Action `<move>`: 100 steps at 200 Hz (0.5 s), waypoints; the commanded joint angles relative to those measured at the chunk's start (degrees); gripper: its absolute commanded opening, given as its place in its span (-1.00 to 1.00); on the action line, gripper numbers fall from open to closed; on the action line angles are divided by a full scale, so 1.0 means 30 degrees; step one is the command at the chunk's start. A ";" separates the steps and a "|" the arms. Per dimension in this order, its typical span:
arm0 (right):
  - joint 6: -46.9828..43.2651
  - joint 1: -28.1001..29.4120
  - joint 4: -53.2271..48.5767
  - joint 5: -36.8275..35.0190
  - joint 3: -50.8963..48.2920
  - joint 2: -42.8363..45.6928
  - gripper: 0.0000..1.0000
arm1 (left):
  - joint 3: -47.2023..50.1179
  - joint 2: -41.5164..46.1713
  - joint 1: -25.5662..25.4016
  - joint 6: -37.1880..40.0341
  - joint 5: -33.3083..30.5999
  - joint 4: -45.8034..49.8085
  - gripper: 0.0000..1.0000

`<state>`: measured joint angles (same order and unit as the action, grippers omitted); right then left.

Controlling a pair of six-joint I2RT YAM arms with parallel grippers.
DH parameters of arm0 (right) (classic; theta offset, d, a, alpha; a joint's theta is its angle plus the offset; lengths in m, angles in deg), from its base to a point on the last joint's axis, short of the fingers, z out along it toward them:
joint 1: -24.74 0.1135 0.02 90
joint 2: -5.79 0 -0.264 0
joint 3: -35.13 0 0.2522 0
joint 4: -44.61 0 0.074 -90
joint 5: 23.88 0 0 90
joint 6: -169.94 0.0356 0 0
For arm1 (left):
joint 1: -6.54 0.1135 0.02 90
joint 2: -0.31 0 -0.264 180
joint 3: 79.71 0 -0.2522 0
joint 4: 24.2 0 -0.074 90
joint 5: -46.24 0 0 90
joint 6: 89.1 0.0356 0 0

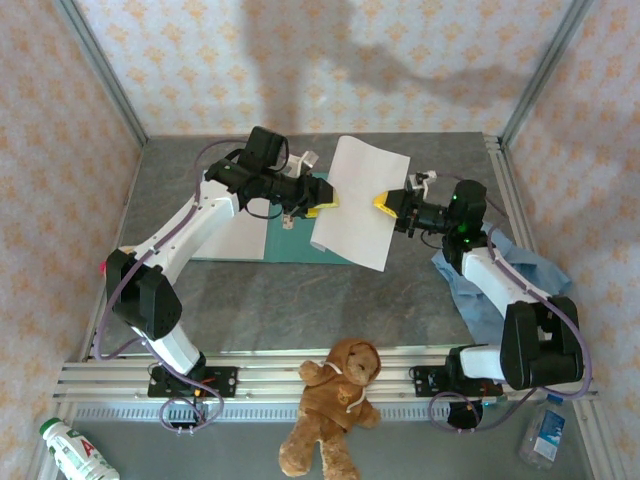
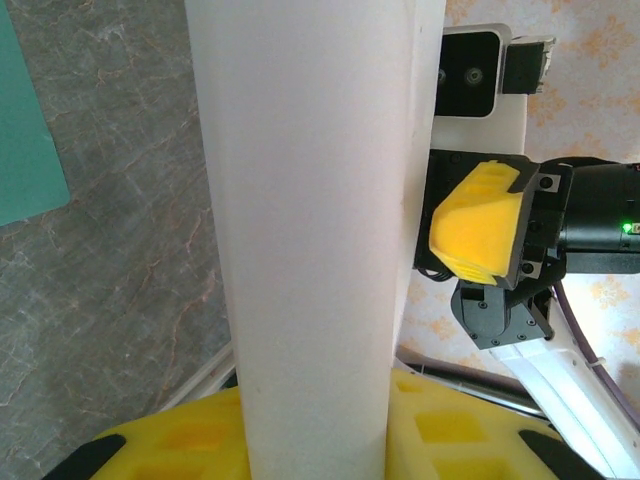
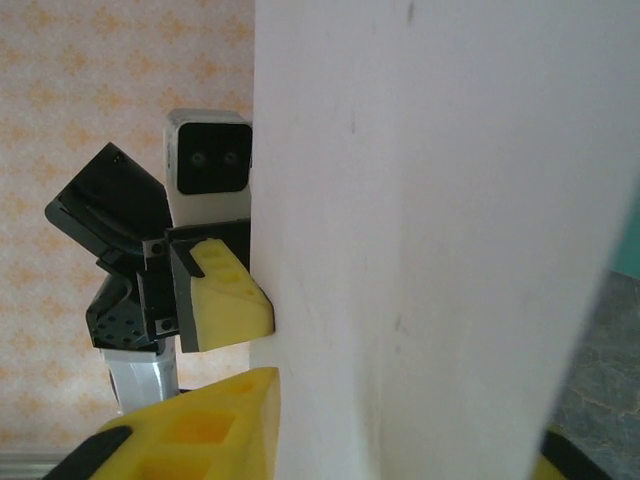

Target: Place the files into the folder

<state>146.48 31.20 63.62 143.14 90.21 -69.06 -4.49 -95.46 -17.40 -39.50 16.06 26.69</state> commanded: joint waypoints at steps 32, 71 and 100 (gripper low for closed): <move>-0.1807 0.0104 -0.2036 0.0275 0.1286 0.0540 -1.00 | 0.0047 0.0036 0.0117 0.0423 0.0485 0.0076 -0.27; -0.6467 0.0132 -0.9396 -0.0461 0.3221 0.0896 -1.00 | 0.0079 0.0106 0.0196 0.1067 -0.0691 0.0653 0.19; -1.0084 0.0117 -1.5379 -0.1466 0.5614 0.0413 -1.00 | 0.0674 0.0664 0.0684 0.1698 -0.3295 0.1375 0.45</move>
<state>128.73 31.20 35.82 141.52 101.34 -68.27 -4.25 -95.44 -17.05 -37.18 13.32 27.34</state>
